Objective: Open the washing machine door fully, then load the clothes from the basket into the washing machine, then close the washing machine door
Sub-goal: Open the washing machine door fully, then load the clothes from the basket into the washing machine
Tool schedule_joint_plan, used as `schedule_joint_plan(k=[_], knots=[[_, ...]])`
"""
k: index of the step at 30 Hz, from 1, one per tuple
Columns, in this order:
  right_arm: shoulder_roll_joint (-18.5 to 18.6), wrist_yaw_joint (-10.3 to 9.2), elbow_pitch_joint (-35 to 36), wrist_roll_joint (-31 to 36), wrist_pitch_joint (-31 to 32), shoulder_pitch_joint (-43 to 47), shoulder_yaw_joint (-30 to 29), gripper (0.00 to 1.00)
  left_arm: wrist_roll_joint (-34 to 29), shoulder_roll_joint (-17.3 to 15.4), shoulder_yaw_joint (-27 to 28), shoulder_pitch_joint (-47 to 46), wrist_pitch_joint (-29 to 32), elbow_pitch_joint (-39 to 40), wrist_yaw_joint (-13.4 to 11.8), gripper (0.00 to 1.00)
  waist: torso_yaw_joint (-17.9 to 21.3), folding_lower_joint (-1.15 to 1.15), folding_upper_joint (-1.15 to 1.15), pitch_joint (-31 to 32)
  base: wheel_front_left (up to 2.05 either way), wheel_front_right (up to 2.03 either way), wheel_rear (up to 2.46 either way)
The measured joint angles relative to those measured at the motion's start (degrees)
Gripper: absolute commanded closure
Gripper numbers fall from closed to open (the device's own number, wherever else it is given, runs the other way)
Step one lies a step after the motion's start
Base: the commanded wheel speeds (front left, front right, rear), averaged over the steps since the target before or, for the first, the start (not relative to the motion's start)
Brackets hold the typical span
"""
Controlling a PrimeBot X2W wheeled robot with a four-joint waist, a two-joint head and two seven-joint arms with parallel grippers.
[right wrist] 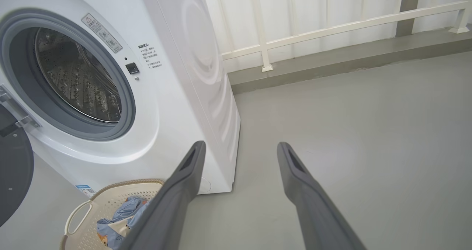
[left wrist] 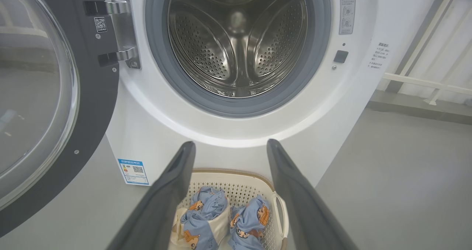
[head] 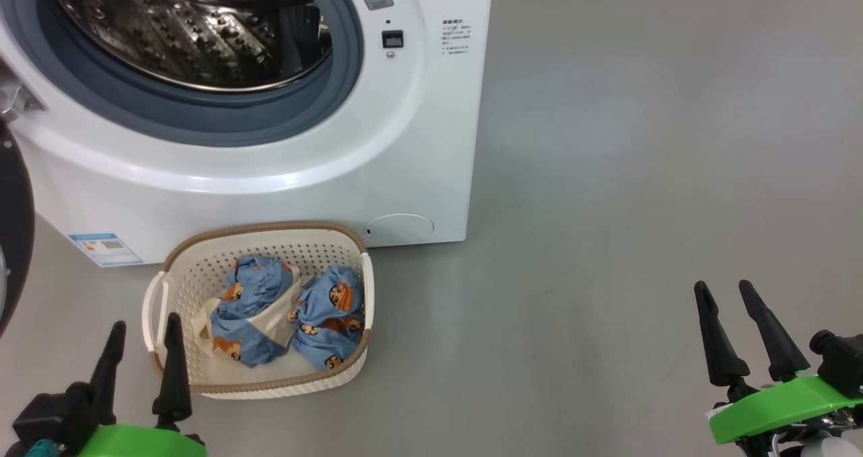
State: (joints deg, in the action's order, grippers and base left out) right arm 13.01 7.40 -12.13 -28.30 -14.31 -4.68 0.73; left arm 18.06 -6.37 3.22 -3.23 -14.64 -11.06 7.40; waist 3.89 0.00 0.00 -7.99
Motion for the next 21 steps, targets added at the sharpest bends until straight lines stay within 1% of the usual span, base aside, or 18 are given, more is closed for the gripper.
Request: schedule_joint_plan(k=[6, 21], knots=[[-0.09, 0.00, 0.05, 0.01, 0.00, 0.01, -0.33, 0.00, 0.52, -0.12, -0.19, 0.09, 0.00, 0.29, 0.00, 0.00, 0.35, 0.00, 0.00, 0.22, 0.00, 0.00, 0.00], [-0.31, 0.00, 0.34, 0.08, 0.00, 0.01, -0.90, 0.00, 1.34, -0.22, -0.21, 0.08, 0.00, 0.54, 0.00, 0.00, -0.62, 0.00, 0.00, -0.28, 0.00, 0.00, 0.00]])
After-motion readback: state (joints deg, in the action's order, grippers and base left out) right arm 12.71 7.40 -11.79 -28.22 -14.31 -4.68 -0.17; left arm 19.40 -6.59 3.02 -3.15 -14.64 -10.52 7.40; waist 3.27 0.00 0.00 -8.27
